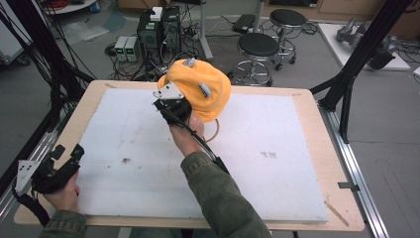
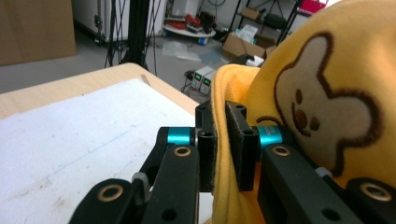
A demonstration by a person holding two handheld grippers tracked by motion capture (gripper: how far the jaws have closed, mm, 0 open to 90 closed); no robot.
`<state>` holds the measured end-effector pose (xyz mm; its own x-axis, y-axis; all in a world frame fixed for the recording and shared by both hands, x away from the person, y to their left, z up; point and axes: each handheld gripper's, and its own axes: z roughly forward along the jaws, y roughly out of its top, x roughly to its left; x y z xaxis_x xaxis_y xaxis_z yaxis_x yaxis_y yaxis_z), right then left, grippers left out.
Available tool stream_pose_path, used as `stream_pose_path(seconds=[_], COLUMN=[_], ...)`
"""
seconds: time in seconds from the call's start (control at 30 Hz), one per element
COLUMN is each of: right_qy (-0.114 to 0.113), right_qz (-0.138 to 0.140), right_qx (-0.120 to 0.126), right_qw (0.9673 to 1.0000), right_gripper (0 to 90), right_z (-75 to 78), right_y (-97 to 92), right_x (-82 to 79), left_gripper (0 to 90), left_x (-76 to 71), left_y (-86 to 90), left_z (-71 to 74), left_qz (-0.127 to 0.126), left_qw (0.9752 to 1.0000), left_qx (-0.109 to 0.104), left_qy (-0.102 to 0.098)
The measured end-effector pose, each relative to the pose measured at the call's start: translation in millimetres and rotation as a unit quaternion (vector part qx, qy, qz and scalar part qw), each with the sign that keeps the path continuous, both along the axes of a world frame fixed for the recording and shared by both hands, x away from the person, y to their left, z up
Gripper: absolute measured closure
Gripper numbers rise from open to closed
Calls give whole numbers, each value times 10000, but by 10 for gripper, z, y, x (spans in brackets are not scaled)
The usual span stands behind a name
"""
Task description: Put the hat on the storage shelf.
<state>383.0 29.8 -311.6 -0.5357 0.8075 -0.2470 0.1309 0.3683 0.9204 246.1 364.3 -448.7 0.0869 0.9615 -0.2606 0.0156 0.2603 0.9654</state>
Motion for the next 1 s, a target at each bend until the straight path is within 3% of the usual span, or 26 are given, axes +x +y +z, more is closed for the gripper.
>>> stream_pose_path(seconds=[0.17,0.3,0.47,0.6,0.87,1.0], right_qy=[7,82,-155,-406,-579,-618], right_qz=[-4,98,193,265,497,692], right_qx=[-88,-79,-133,76,338,623], right_qw=[10000,9999,9996,9988,9965,9937], right_gripper=[809,681,569,519,405,325], right_z=[6,27,78,184,296,349], right_y=[1,-16,-8,-23,-74,-128], right_x=[-6,-4,-77,-168,-233,-249], left_gripper=[305,305,305,305,305,305], left_x=[3,9,11,11,10,12], left_y=[9,15,16,12,14,15], left_z=[1,1,0,2,2,1], left_qz=[14,14,10,11,11,9], left_qw=[10000,10000,10000,10000,10000,10000], left_qx=[-15,-15,0,7,-7,4], left_qy=[-7,-3,11,12,-4,-6])
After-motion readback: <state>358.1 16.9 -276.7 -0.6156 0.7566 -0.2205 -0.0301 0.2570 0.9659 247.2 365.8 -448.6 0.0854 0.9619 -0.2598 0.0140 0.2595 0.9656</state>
